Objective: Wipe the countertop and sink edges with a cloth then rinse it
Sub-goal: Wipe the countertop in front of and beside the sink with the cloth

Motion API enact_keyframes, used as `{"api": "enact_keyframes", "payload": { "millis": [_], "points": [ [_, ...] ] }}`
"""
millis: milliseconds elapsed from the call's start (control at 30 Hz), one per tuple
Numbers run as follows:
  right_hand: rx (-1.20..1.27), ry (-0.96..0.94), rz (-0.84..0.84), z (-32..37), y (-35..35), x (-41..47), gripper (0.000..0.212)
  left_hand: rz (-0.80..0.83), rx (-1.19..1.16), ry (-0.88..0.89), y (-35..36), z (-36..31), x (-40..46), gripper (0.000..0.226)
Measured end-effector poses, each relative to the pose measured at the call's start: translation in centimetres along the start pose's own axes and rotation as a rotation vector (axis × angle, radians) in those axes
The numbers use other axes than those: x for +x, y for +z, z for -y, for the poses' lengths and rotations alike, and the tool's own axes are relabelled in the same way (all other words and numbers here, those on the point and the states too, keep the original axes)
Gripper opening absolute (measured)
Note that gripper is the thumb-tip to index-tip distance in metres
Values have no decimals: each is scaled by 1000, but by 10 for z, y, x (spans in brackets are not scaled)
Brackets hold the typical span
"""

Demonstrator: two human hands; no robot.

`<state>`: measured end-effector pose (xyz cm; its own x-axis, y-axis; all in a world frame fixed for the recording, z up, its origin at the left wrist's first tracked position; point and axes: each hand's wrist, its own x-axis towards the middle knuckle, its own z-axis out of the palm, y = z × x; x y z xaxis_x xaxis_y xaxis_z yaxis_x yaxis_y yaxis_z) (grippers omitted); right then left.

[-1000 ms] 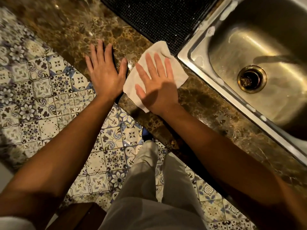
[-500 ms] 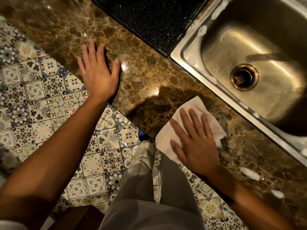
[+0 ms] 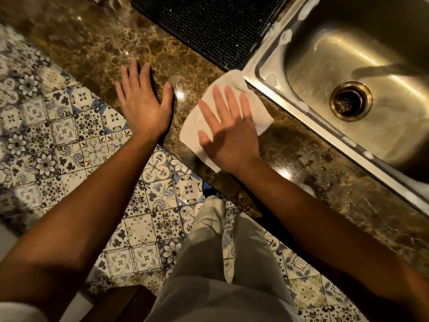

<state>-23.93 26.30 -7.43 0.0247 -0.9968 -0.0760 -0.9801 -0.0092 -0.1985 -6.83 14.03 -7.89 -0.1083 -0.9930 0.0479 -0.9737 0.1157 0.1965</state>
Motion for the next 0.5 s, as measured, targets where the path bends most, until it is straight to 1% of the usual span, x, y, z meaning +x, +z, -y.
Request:
{"api": "enact_keyframes", "payload": {
  "millis": [100, 200, 267, 367, 500],
  "points": [
    [-34, 8, 88, 5, -1, 15, 69, 6, -2, -2, -2, -1, 2, 71],
    [-11, 5, 67, -3, -4, -1, 68, 22, -6, 19, 0, -3, -2, 70],
    [40, 20, 44, -10, -6, -29, 66, 33, 19, 11, 0, -2, -3, 70],
    [34, 68, 76, -20, -10, -84, 65, 53, 46, 1, -5, -8, -3, 69],
    [44, 160, 86, -43, -15, -154, 63, 99, -3, 115, -2, -34, -29, 66]
  ]
}}
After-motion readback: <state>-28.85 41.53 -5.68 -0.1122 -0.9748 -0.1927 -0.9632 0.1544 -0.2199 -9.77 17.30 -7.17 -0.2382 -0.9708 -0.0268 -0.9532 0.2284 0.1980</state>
